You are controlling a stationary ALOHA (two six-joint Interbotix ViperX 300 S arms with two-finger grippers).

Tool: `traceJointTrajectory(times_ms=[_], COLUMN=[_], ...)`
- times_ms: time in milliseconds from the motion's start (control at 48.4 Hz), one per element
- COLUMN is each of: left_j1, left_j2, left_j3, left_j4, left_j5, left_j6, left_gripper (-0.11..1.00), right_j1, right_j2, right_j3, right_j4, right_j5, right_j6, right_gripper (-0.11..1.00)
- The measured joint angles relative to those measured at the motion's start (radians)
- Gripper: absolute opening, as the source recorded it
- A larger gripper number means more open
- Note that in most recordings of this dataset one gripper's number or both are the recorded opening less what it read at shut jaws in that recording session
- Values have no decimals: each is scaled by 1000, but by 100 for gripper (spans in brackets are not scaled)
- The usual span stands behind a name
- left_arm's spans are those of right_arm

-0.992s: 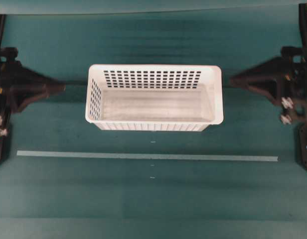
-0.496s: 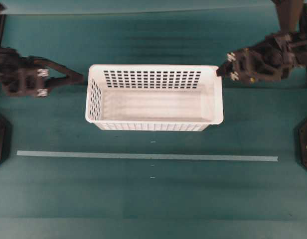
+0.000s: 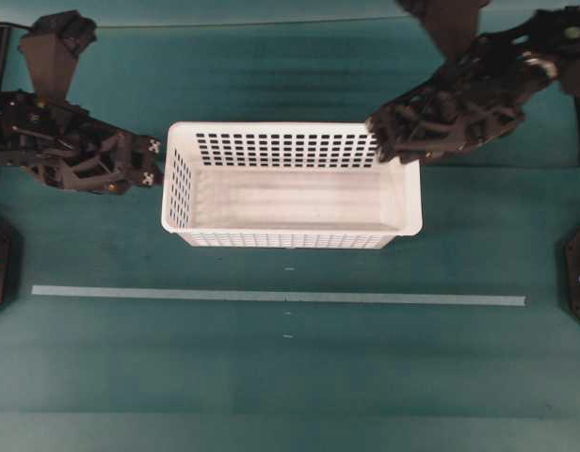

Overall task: Lift the white basket with both hands.
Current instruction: 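Move both grippers inward toward the short ends of the white basket, then lower both grippers onto the basket's end rims and close them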

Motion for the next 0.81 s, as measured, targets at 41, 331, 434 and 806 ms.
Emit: traceJointTrajectory(times_ms=[41,331,434,806], left_j1=[0,0,-2,0], left_j2=[2,0,-6,-8], left_j3=[-9,-8,2,23], left_j4=[2,2,2,3], left_j5=[2,8,9,18], left_j6=[9,31,31,17], left_gripper=[-3,16,42,92], right_j1=[3,5,3,-25], right_j2=[3,3,2,3], right_j3=[-2,6,14,78], right_j4=[0,-3,-3,-5], right_j5=[2,-6,-15,-18], right_j6=[-2,-3,5,141], right_gripper=[-4,6,18,97])
